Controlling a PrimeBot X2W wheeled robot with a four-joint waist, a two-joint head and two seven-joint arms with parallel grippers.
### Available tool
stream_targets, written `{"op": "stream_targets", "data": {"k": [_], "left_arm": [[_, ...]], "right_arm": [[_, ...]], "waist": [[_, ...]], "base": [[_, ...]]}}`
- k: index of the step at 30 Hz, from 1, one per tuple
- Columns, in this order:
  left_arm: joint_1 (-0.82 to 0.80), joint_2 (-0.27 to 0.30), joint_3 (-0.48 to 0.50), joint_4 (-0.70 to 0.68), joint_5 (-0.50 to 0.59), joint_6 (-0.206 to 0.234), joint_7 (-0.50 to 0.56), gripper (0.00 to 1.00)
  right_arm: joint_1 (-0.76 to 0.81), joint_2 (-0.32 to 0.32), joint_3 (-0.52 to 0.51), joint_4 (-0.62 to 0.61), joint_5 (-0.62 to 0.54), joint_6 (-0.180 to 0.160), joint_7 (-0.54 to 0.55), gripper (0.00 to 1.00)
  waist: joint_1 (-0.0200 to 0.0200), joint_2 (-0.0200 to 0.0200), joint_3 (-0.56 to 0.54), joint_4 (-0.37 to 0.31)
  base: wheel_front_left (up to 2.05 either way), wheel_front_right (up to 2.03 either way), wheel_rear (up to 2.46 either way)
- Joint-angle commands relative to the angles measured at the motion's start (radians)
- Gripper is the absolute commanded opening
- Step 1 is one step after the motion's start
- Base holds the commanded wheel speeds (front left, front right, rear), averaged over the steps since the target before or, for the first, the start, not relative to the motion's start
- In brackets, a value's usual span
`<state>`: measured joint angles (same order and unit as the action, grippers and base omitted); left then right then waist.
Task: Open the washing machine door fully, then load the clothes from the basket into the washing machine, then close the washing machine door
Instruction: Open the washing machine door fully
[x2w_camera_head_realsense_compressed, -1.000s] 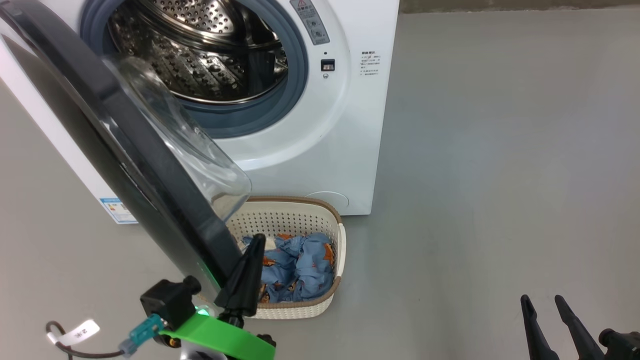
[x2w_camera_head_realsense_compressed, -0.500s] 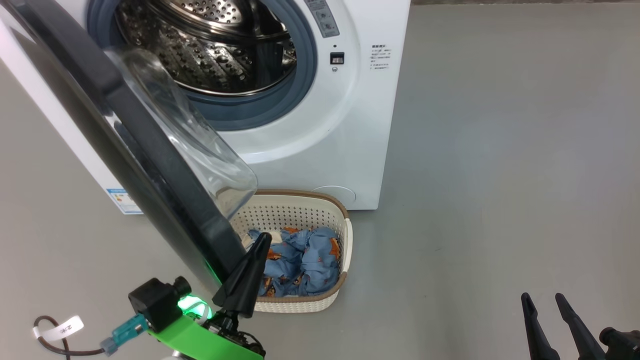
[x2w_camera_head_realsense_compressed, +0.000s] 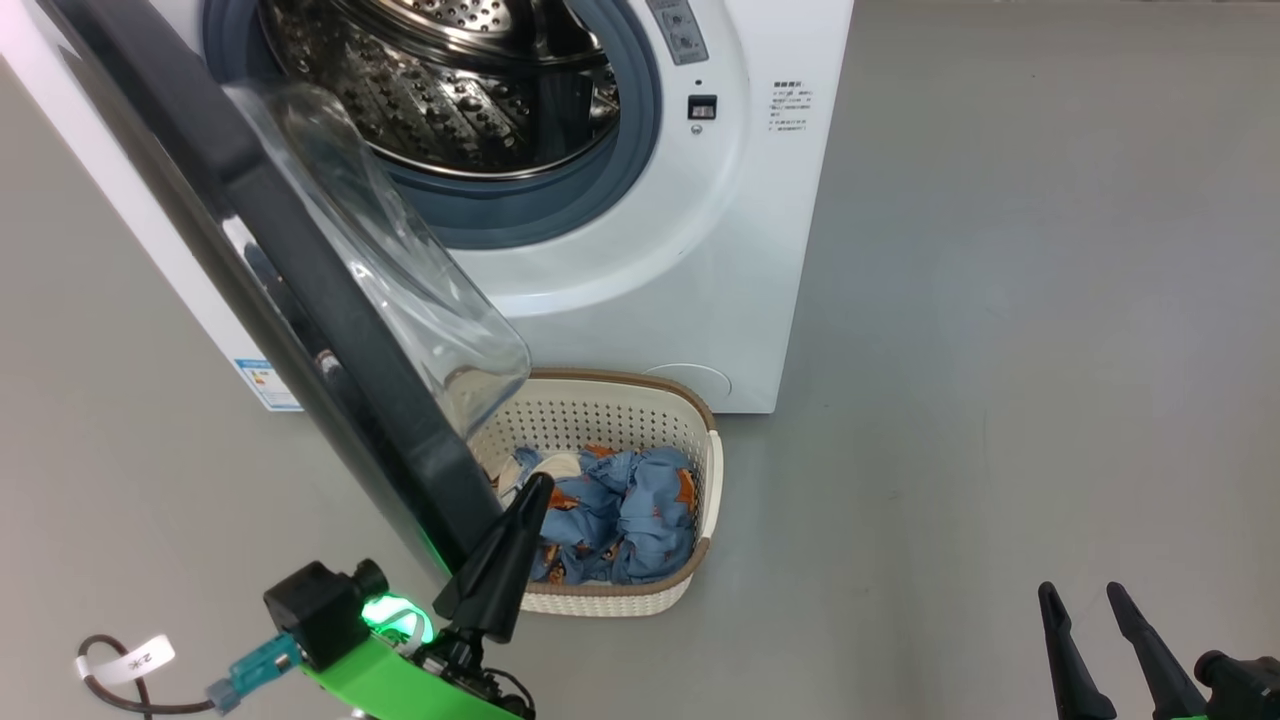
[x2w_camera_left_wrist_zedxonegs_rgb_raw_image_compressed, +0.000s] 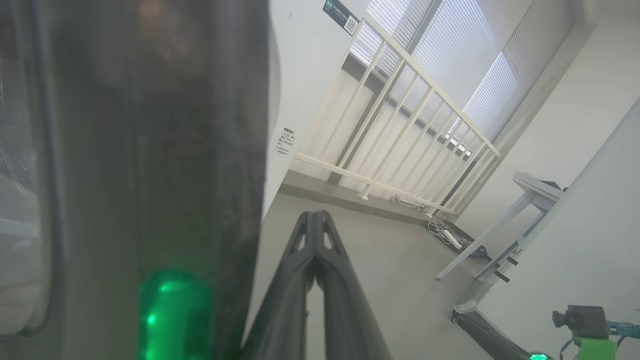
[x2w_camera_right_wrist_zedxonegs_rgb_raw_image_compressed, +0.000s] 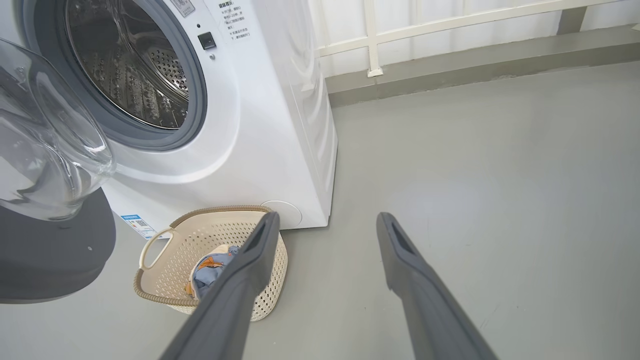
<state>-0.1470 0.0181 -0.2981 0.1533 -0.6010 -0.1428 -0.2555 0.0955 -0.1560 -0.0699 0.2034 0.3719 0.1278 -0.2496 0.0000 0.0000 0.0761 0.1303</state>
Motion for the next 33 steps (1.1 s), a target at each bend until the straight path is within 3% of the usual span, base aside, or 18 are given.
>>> {"op": "stream_targets", "data": {"k": [1,19,33], "left_arm": [[-0.023,0.04,0.084,0.002,0.002,0.012,-0.006,0.0],[0.068,0.053,0.129,-0.072,0.045,0.012,-0.006,0.0],[0.168,0.048,0.225,-0.144,0.078,0.03,-0.006,0.0]], "right_arm": [[-0.04,-0.012,0.028,-0.024,-0.001,0.003,-0.012,1.0],[-0.044,-0.014,0.043,-0.025,0.0,0.003,-0.012,1.0],[-0.033,-0.018,0.05,-0.023,0.005,0.003,-0.012,1.0]], "waist": [[0.0,0.0,-0.001,0.001],[0.0,0.0,-0.002,0.045],[0.0,0.0,-0.013,0.107]], "base": [[0.0,0.0,0.0],[0.0,0.0,0.0],[0.0,0.0,0.0]]}}
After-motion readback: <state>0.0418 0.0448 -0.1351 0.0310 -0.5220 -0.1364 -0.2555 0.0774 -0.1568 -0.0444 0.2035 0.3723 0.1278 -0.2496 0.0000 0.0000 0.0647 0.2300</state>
